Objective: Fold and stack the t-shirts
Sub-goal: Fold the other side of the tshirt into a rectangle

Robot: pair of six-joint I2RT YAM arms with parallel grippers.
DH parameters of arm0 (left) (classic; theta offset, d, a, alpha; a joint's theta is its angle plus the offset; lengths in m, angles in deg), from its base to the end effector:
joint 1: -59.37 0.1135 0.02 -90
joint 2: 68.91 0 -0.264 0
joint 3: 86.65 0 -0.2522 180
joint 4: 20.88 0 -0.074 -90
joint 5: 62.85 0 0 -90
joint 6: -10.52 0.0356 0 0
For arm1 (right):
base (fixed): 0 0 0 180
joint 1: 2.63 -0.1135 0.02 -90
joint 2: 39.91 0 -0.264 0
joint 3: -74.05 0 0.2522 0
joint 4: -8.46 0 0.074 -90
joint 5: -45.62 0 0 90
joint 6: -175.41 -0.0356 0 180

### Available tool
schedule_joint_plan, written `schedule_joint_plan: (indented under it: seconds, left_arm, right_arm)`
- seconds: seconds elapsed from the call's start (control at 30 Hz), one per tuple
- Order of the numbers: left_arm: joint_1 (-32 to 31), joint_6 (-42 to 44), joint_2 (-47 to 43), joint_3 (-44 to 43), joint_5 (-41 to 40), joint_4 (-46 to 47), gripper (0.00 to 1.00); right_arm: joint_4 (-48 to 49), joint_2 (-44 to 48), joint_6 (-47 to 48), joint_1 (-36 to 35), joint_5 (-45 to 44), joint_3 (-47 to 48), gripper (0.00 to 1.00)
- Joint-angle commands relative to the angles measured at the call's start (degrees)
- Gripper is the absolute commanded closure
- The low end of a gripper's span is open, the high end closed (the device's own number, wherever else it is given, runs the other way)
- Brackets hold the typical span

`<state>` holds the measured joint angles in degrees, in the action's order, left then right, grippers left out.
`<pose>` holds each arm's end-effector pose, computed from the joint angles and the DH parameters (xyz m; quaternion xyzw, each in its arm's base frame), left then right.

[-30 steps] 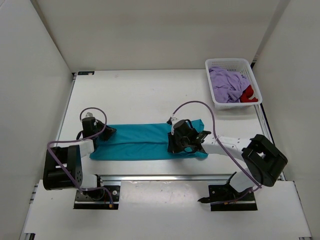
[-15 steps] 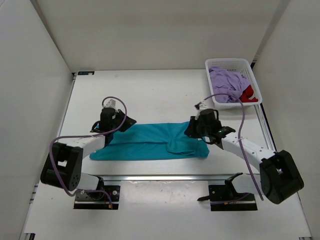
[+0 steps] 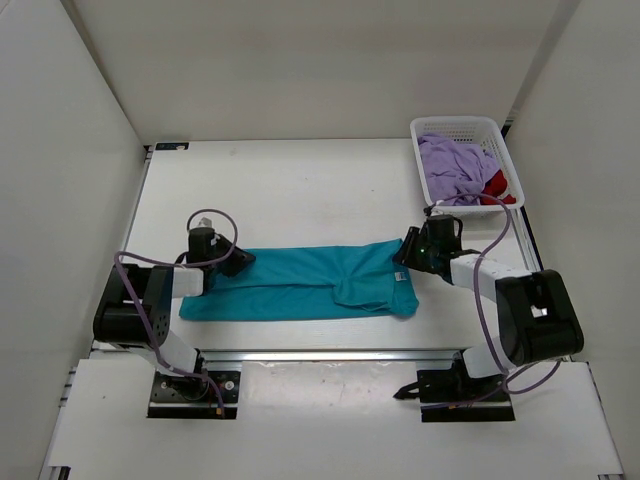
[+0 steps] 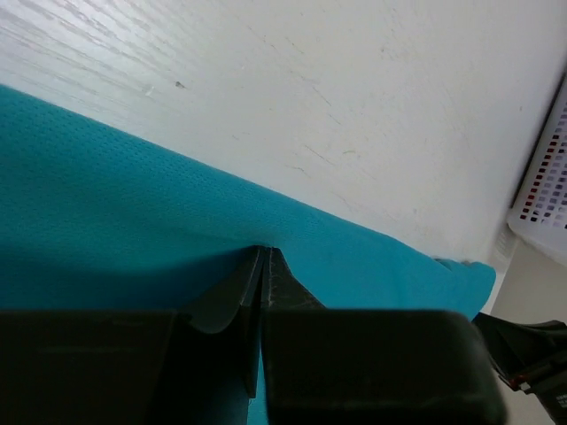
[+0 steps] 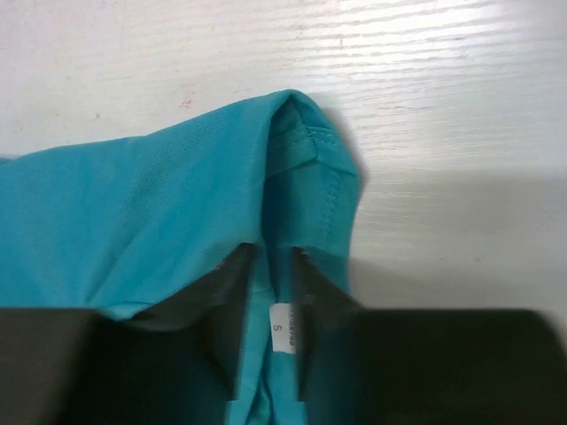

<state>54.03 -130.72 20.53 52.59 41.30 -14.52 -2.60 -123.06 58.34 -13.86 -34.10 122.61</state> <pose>0.2622 -0.0333 0.1150 -0.3081 0.8553 -0.2893 0.2998 0.2659 0.0593 0.1545 0.0936 0.9182 0.2017 0.3279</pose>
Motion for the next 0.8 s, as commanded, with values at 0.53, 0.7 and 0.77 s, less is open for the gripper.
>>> schedule_joint_plan:
  seconds: [0.53,0.7,0.77]
  left_arm:
    - [7.4,-3.9,-5.6,5.5,1.2,5.6,0.87]
    - [0.5,-1.4,-10.0,2.6,-0.2,2.3,0.86]
    - [-2.5,0.0,-11.8,2.1,-2.0,0.5,0.85]
  right_arm:
    - [3.9,-0.7,-3.7,4.6,-1.1,1.8,0.89]
    - [0.9,7.1,-3.6,-4.7,-1.9,1.1,0.88]
    - [-0.8,9.1,-4.2,-8.9,-3.1,0.0,0.96]
